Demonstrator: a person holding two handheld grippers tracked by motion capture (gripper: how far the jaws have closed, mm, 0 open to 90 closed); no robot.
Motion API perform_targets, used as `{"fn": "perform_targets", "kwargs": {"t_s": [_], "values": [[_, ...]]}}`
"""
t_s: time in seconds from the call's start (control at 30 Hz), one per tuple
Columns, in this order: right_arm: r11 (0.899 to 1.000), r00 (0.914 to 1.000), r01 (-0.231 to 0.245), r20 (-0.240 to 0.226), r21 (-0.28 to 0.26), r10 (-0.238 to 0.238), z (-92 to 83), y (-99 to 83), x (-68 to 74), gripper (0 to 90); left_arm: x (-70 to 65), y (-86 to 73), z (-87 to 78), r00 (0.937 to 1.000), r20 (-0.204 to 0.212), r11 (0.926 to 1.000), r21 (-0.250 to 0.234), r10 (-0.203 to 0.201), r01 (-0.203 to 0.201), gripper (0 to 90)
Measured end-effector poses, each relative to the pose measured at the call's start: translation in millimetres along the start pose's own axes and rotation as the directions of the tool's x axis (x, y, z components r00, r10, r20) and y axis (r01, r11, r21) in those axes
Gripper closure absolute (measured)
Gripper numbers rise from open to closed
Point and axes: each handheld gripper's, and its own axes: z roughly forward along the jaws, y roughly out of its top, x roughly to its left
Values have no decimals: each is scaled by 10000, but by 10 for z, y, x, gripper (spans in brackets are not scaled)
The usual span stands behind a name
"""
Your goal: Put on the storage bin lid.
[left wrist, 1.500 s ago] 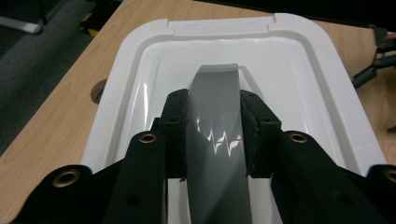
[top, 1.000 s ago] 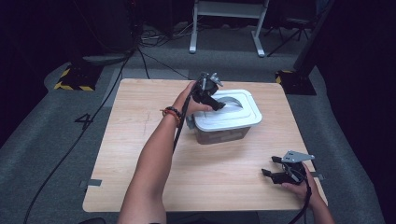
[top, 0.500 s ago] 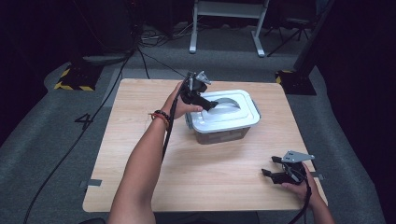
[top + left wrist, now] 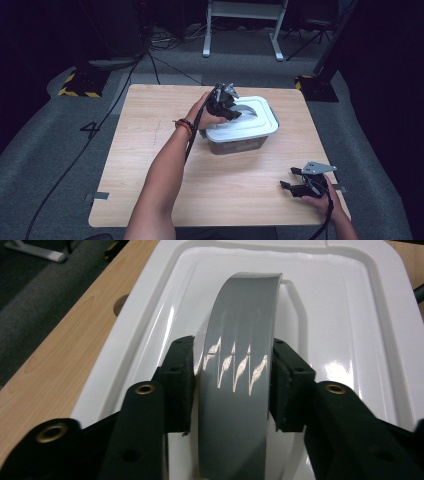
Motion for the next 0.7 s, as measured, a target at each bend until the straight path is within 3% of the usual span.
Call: {"fn": "perform_targets", "kwargs": {"t_s": [0.13, 0.2, 0.27, 0.37, 0.43, 0.7], "values": [[10000, 10000, -3, -2, 0, 3, 0, 0, 0, 251, -2, 32, -24, 9999, -139, 9999, -88, -63, 62, 537], [10000, 10000, -3, -1, 0, 3, 0, 0, 0, 251, -11, 56, -82, 9990, -444, 10000, -18, -3, 2, 468], [10000, 10000, 6, 3, -1, -6, 1, 0, -1, 251, -9, 66, -176, 9973, -722, 9993, -358, -136, 110, 357], [10000, 10000, -5, 2, 5, 5, 0, 0, -1, 251, -2, 56, -310, 9941, -1045, 9980, -593, -291, 230, 298], [10000, 10000, -5, 4, 7, 5, 0, 0, -1, 251, 9, 30, -371, 9907, -1313, 9976, -638, -357, 274, 279], [10000, 10000, 4, 14, 6, -4, 1, 0, -1, 251, -8, -103, -594, 9828, -1739, 9960, -744, -614, 491, 195]]}}
